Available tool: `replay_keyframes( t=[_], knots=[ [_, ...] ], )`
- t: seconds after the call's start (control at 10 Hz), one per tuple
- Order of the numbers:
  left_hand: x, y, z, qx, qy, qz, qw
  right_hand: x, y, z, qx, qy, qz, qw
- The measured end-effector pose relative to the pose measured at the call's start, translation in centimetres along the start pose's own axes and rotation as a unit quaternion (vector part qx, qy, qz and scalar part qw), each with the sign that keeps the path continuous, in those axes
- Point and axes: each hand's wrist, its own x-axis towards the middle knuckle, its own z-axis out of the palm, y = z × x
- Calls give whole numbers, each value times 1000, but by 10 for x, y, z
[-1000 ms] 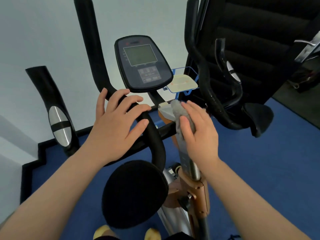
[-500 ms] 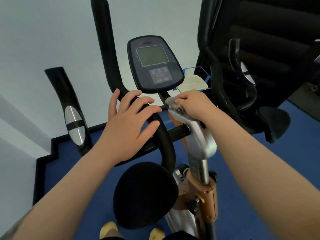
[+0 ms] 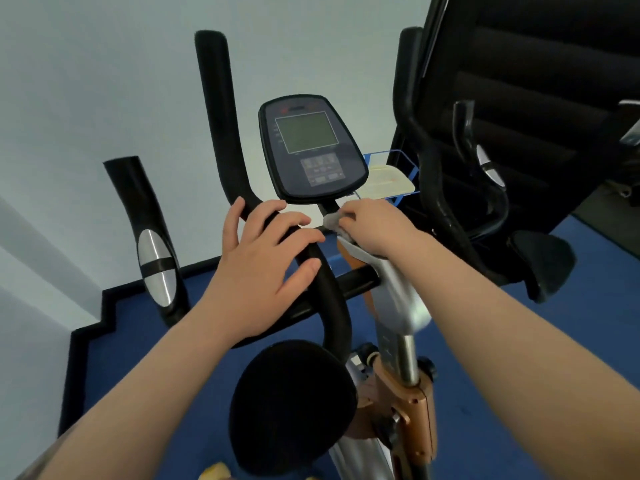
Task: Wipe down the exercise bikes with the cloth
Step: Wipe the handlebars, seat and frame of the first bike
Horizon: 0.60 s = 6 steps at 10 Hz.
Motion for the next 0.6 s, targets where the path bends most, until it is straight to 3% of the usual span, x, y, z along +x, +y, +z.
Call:
replay_keyframes(
  t=[0.2, 0.4, 0.5, 0.6],
  knots=[
    [1, -2, 1, -6, -1, 1, 1000, -19, 12, -1, 33, 21, 14, 999],
    [0, -1, 0, -7, 0, 3, 1000, -15, 0, 3, -56, 12, 21, 998],
    [-1, -3, 0, -11, 1, 7, 1000, -43, 10, 5, -16, 65, 2, 998],
    [0, -3, 0, -8, -2, 9, 1000, -41, 12, -5, 65, 49, 21, 996]
  ],
)
